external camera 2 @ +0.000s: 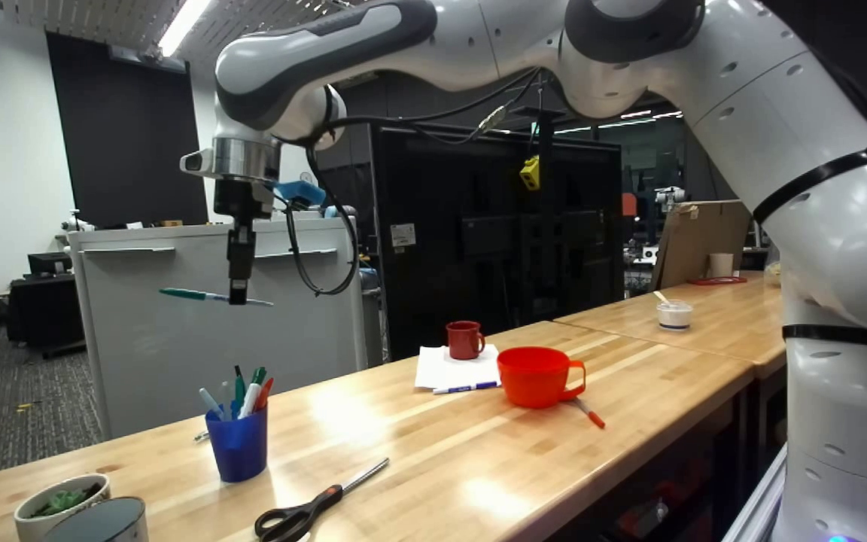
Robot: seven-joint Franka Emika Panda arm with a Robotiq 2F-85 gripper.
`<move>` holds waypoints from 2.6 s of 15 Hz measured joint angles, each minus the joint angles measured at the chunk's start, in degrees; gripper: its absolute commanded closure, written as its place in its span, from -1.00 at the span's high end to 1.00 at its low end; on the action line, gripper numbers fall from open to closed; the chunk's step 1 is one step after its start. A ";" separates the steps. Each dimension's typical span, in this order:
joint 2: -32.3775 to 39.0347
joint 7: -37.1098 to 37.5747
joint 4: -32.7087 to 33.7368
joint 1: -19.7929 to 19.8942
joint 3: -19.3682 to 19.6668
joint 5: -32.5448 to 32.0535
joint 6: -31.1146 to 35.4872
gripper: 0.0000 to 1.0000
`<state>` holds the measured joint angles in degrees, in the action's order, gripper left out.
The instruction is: Put the pen inside cup
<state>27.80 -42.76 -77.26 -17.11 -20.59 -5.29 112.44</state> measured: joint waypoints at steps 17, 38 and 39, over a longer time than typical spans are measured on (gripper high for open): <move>7.28 -14.85 -4.31 6.07 -4.16 19.04 17.63 -0.78; 11.09 -14.90 -2.97 9.10 -4.85 31.38 22.78 -0.94; 11.56 -15.32 -2.99 9.40 -5.24 32.90 23.69 -0.94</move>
<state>39.36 -58.08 -80.25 -7.71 -25.83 27.61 136.13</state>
